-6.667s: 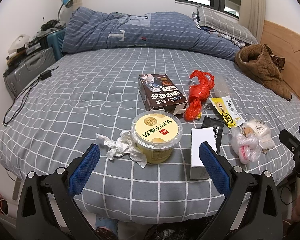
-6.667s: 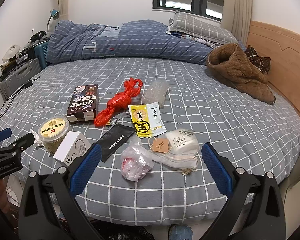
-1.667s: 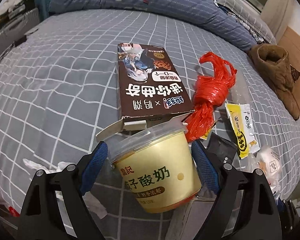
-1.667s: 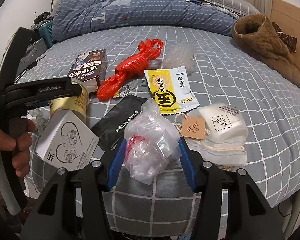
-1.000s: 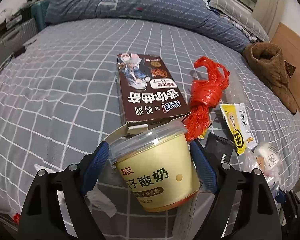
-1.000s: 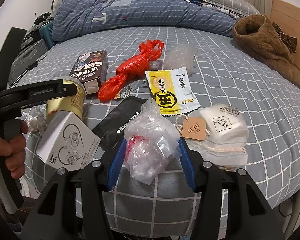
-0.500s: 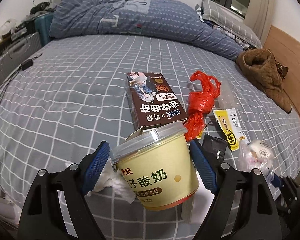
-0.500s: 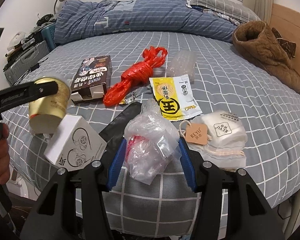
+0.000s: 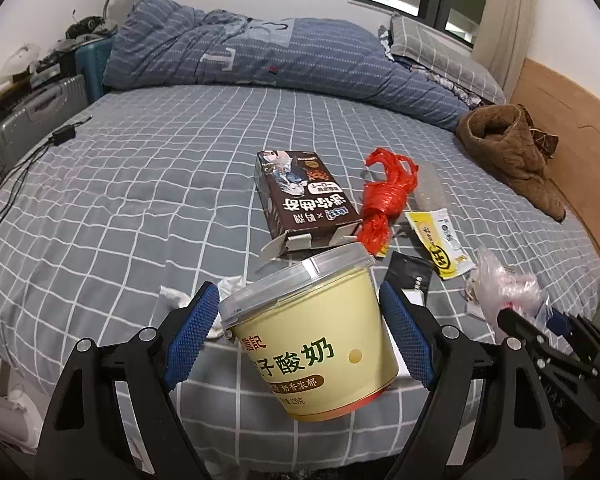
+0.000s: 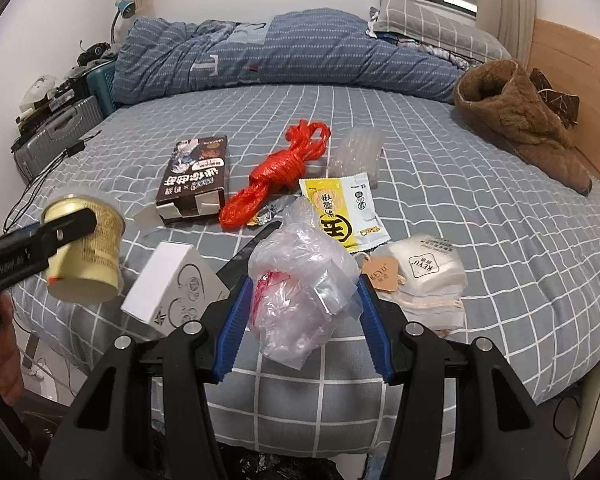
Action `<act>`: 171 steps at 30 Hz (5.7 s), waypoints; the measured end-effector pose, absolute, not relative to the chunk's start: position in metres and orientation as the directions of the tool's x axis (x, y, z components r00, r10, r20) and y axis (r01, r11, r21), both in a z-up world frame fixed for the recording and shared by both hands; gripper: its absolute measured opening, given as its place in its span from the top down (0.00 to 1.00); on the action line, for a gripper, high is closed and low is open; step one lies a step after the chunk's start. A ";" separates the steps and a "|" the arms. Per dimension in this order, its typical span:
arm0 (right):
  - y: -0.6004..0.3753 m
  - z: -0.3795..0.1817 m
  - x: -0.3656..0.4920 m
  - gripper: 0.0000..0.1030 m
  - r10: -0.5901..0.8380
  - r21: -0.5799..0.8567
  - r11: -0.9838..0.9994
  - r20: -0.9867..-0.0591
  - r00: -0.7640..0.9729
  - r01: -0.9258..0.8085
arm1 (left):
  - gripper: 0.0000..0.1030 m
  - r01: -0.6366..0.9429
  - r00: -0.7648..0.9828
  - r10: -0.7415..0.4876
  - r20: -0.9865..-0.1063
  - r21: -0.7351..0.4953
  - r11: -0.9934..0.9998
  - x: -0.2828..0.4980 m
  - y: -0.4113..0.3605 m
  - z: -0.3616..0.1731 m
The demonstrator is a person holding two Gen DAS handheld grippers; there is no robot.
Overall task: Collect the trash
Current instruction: 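Carry the yogurt cup and plastic bag with both tools over the black bin, then open the right tool to drop the plastic bag into the bin, then open the left tool to drop the yogurt cup into the bin, then raise both tools back toward the items on the bed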
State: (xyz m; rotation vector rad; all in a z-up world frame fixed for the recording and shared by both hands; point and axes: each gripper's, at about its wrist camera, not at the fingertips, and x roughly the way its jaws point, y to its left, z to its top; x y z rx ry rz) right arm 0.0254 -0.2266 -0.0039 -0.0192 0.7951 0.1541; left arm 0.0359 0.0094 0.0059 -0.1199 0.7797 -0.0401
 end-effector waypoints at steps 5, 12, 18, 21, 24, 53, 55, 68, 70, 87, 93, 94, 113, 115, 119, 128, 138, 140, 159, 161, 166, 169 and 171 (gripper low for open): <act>-0.229 0.004 0.014 0.51 0.131 0.043 0.989 -0.702 0.700 -0.142 | 0.22 0.003 0.725 -0.078 -0.684 -0.111 0.994 0.021 0.004 0.013; -0.233 0.018 -0.003 0.51 0.134 0.049 0.989 -0.681 0.720 -0.137 | 0.22 0.017 0.733 -0.075 -0.676 -0.092 0.996 -0.001 -0.004 0.019; -0.235 0.026 -0.019 0.51 0.139 0.051 0.988 -0.675 0.725 -0.143 | 0.22 0.013 0.729 -0.074 -0.681 -0.095 0.995 -0.023 -0.001 0.017; -0.234 0.029 -0.027 0.51 0.143 0.054 0.988 -0.672 0.726 -0.145 | 0.22 0.011 0.724 -0.076 -0.686 -0.099 0.995 -0.032 0.002 0.015; -0.231 0.032 -0.037 0.51 0.145 0.052 0.988 -0.670 0.728 -0.148 | 0.22 0.012 0.722 -0.079 -0.687 -0.102 0.995 -0.044 0.003 0.015; -0.218 0.056 -0.141 0.51 0.169 0.049 0.981 -0.680 0.713 -0.187 | 0.22 -0.027 0.692 -0.064 -0.719 -0.114 0.993 -0.153 0.017 0.019; -0.219 0.053 -0.146 0.51 0.167 0.046 0.981 -0.687 0.707 -0.187 | 0.22 -0.028 0.688 -0.063 -0.723 -0.113 0.993 -0.158 0.017 0.017; -0.216 0.016 -0.175 0.51 0.171 0.054 0.979 -0.749 0.640 -0.198 | 0.22 -0.020 0.631 -0.074 -0.772 -0.111 0.994 -0.183 0.008 -0.012; -0.214 0.009 -0.178 0.51 0.170 0.052 0.978 -0.760 0.627 -0.202 | 0.22 -0.018 0.620 -0.076 -0.781 -0.111 0.994 -0.184 0.007 -0.017; -0.202 -0.083 -0.171 0.51 0.143 0.054 0.980 -0.857 0.494 -0.190 | 0.22 -0.023 0.502 -0.088 -0.860 -0.115 0.993 -0.174 0.012 -0.097; -0.200 -0.119 -0.157 0.51 0.133 0.057 0.982 -0.889 0.439 -0.181 | 0.22 -0.020 0.434 -0.082 -0.897 -0.100 0.995 -0.156 0.012 -0.135; -0.199 -0.125 -0.154 0.51 0.130 0.056 0.982 -0.892 0.432 -0.181 | 0.22 -0.019 0.423 -0.081 -0.903 -0.098 0.995 -0.151 0.011 -0.141; -0.172 -0.193 -0.126 0.49 0.184 0.109 0.959 -0.941 0.284 -0.261 | 0.22 -0.061 0.320 -0.083 -0.944 -0.108 0.992 -0.122 0.030 -0.199; -0.166 -0.189 -0.128 0.46 0.184 0.096 0.953 -0.936 0.301 -0.286 | 0.22 -0.058 0.316 -0.084 -0.945 -0.108 0.992 -0.118 0.029 -0.200; -0.165 -0.184 -0.128 0.24 0.149 0.050 0.956 -0.930 0.336 -0.288 | 0.22 -0.063 0.313 -0.078 -0.947 -0.102 0.993 -0.111 0.025 -0.198; -0.216 -0.177 -0.120 0.07 0.053 -0.019 0.983 -0.922 0.383 -0.180 | 0.22 -0.002 0.321 -0.118 -0.940 -0.126 0.992 -0.107 -0.012 -0.189; -0.283 -0.166 -0.129 0.07 -0.023 -0.045 0.998 -0.912 0.410 -0.044 | 0.22 0.085 0.315 -0.141 -0.939 -0.120 0.989 -0.112 -0.058 -0.184; -0.289 -0.166 -0.130 0.07 -0.022 -0.040 0.999 -0.911 0.412 -0.034 | 0.22 0.097 0.312 -0.142 -0.939 -0.117 0.988 -0.113 -0.065 -0.186; -0.291 -0.171 -0.128 0.07 -0.004 -0.015 1.000 -0.909 0.417 -0.023 | 0.11 0.104 0.309 -0.118 -0.944 -0.090 0.991 -0.117 -0.088 -0.205; -0.290 -0.170 -0.128 0.07 -0.005 -0.016 1.000 -0.908 0.419 -0.023 | 0.07 0.101 0.318 -0.112 -0.941 -0.084 0.991 -0.117 -0.085 -0.206; -0.284 -0.164 -0.127 0.07 0.000 -0.014 0.999 -0.903 0.430 -0.029 | 0.06 0.088 0.341 -0.106 -0.934 -0.080 0.993 -0.116 -0.075 -0.201; -0.280 -0.157 -0.127 0.07 0.006 -0.011 0.999 -0.896 0.445 -0.035 | 0.06 0.083 0.363 -0.096 -0.927 -0.071 0.994 -0.116 -0.072 -0.192; -0.278 -0.151 -0.128 0.07 0.010 -0.008 0.999 -0.890 0.456 -0.039 | 0.06 0.076 0.385 -0.094 -0.918 -0.070 0.995 -0.117 -0.071 -0.182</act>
